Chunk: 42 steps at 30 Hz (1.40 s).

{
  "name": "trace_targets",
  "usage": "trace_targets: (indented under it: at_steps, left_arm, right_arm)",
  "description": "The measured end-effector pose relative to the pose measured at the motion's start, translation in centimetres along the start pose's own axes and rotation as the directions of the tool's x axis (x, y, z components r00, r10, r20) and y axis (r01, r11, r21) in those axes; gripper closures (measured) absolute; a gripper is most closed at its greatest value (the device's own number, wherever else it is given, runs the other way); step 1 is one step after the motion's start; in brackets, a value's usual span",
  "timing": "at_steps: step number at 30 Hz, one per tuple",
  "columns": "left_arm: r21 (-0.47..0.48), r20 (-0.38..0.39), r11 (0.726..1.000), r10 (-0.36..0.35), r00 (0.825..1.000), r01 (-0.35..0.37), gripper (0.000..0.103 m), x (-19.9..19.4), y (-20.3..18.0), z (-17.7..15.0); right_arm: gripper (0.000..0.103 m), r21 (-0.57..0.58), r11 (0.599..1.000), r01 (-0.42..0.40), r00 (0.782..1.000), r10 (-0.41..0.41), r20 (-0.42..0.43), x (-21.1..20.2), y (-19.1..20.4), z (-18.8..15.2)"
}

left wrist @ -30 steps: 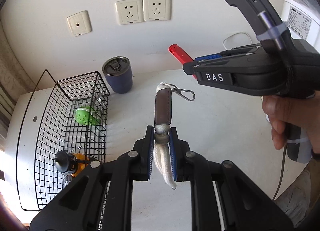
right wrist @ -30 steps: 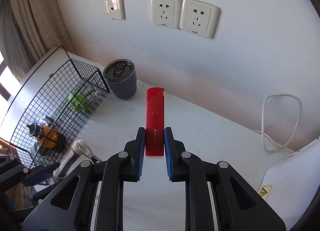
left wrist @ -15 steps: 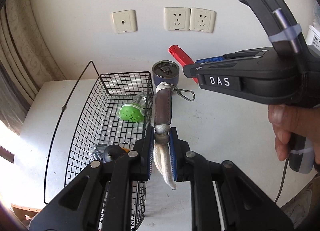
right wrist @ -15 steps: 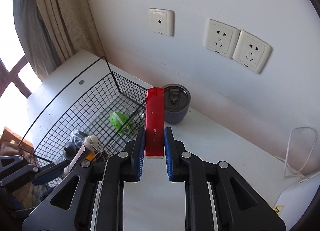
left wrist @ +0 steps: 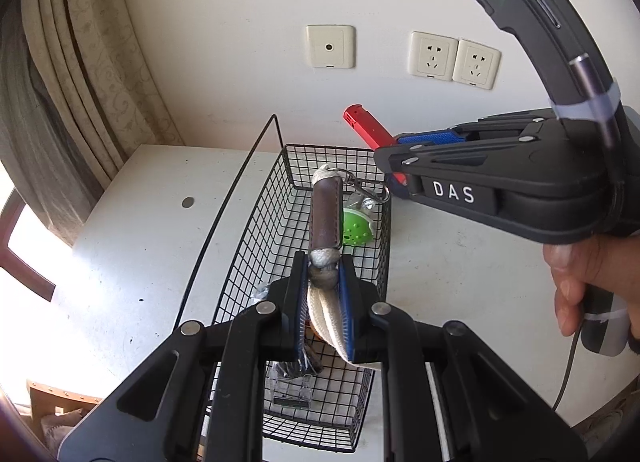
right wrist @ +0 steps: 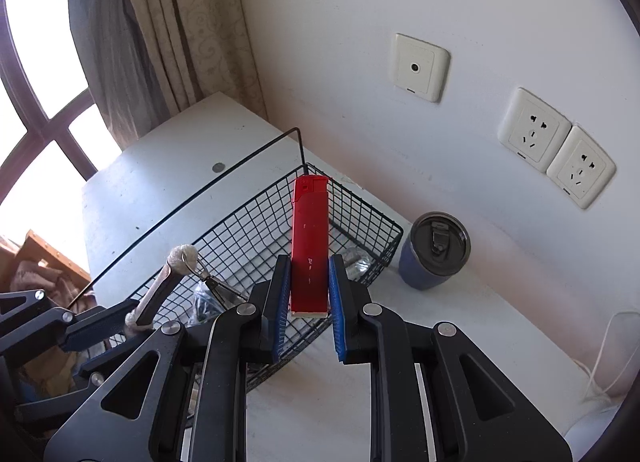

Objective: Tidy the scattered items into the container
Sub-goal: 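Carry the white cable with the left tool while the right tool carries the red stick over the basket, then open the left tool dropping the cable while the right tool releases the red stick into the basket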

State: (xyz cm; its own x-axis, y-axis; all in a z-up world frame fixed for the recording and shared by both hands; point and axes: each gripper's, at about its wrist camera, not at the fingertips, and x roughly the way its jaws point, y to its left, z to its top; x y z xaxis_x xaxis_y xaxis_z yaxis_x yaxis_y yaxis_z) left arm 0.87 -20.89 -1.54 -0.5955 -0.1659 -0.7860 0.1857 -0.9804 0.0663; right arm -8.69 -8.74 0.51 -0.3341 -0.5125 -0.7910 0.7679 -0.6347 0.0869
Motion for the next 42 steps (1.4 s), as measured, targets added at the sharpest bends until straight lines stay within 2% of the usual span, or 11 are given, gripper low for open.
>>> trace_targets:
  at_steps: [13, 25, 42]
  left_arm:
    - [-0.040, -0.056, 0.999, 0.013, 0.998, -0.015, 0.092, 1.6, 3.2, -2.4]
    - [-0.054, -0.077, 0.998, 0.026, 0.997, -0.030, 0.092, 2.8, 5.6, -3.0]
    - [-0.013, -0.165, 0.999, 0.027, 0.986, -0.029, 0.090, 6.2, 5.3, -5.3]
  right_arm:
    - [0.086, -0.031, 0.999, -0.037, 0.999, 0.036, -0.035, 2.6, 3.4, 0.7]
    - [0.086, -0.023, 0.999, -0.035, 0.997, 0.034, -0.072, 4.5, 4.5, 0.5]
    - [0.086, 0.023, 0.999, -0.028, 0.990, 0.031, -0.139, 7.6, 3.9, -0.2]
